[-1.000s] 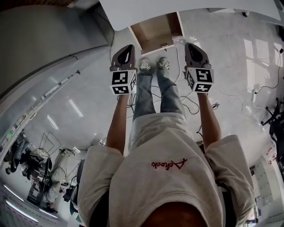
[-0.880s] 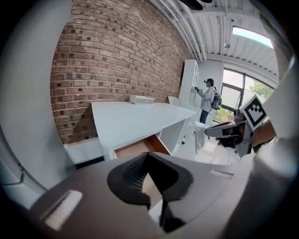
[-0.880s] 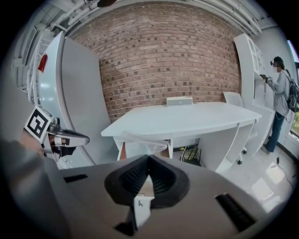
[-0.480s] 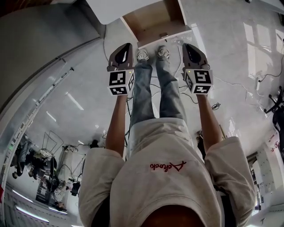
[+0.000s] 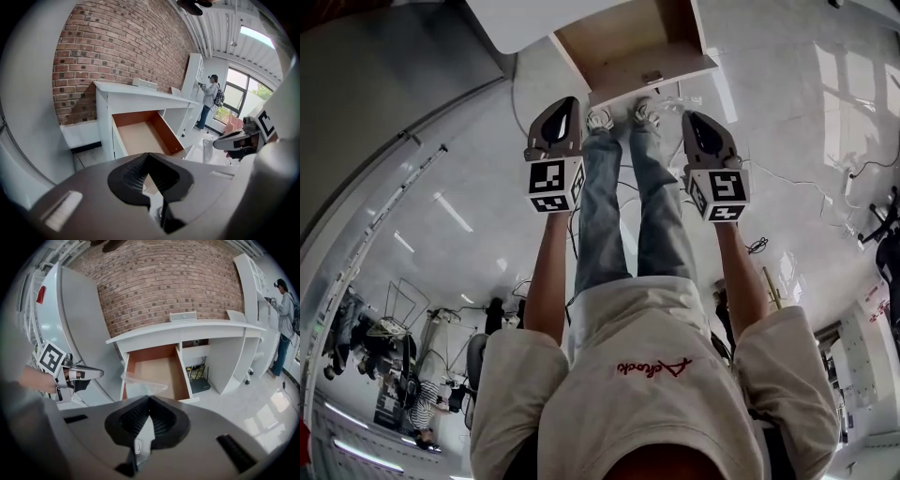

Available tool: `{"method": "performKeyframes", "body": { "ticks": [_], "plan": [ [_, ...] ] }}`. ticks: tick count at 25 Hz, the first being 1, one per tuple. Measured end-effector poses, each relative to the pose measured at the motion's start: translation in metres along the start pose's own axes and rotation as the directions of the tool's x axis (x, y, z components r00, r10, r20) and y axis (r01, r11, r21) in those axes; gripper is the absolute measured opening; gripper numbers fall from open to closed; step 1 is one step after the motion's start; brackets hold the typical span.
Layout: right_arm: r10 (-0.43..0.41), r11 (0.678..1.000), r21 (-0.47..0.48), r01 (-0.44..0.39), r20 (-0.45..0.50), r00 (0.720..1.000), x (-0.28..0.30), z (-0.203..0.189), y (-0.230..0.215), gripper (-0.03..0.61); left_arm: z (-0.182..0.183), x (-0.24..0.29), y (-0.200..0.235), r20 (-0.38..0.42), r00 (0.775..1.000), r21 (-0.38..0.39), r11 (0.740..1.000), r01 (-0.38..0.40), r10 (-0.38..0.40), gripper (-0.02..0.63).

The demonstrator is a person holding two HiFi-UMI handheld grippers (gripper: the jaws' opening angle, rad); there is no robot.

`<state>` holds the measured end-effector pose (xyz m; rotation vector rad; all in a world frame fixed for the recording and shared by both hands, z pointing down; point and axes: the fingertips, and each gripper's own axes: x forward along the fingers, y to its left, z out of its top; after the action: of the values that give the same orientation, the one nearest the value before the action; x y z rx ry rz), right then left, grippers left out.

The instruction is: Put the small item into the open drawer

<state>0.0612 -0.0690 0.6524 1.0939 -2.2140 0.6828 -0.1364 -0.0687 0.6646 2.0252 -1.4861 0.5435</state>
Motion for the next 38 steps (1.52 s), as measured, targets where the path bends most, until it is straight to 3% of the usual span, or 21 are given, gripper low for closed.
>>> {"method": "performKeyframes", "body": {
  "ticks": [10, 26, 33, 38],
  "plan": [
    [0.03, 0.999, -0.014, -0.03, -0.003, 1.0, 0.021, -0.011, -0.001, 0.012, -0.016, 0.022, 0.007, 0.002, 1.0, -0.001, 1.0, -0.002, 0.002, 0.009],
    [0.045, 0.987, -0.161, -0.027, 0.108, 0.993, 0.084, 0.08, -0.02, 0.012, -0.016, 0.025, 0.014, 0.021, 1.0, -0.044, 0.999, -0.016, 0.016, 0.009],
    [0.07, 0.927, -0.373, -0.027, 0.101, 0.992, 0.11, 0.109, -0.021, 0.012, -0.02, 0.023, 0.014, 0.03, 0.999, -0.074, 0.997, -0.021, 0.023, 0.009],
    [0.083, 0.843, -0.538, -0.034, 0.068, 0.994, 0.129, 0.116, -0.02, 0.012, -0.023, 0.021, 0.021, 0.031, 0.999, -0.097, 0.995, -0.036, 0.04, 0.009]
  ]
}}
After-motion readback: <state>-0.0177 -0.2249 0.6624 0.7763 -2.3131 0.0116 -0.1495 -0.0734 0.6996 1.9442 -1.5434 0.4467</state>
